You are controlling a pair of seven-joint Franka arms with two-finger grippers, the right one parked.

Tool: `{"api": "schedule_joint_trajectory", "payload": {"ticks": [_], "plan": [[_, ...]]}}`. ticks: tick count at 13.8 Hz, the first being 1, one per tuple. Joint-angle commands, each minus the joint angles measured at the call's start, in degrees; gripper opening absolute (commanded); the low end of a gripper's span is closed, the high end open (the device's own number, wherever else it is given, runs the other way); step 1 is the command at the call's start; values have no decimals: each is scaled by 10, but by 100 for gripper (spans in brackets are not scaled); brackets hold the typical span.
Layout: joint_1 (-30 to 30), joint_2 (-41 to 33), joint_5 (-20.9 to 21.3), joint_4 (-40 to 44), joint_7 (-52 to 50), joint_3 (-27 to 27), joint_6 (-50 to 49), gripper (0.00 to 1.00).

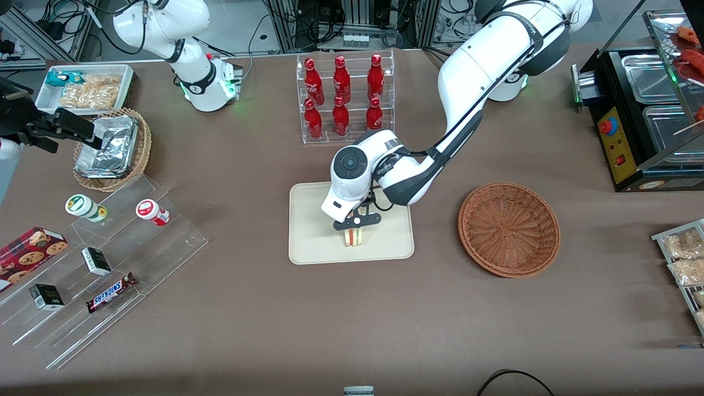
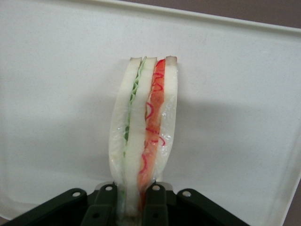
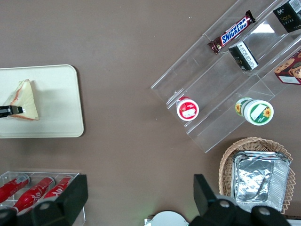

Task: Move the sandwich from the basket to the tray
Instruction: 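Lower the sandwich onto the tray and open the left gripper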

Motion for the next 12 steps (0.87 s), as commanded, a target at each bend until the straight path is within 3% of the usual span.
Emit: {"api": "schedule_joint_trajectory", "payload": {"ticks": [1, 5, 12], "plan": [[-6, -1, 1, 15, 1, -2, 0, 100], [-1, -61, 1, 15, -3, -1, -29, 100], [54, -156, 1, 10, 8, 1, -185, 100]]}}
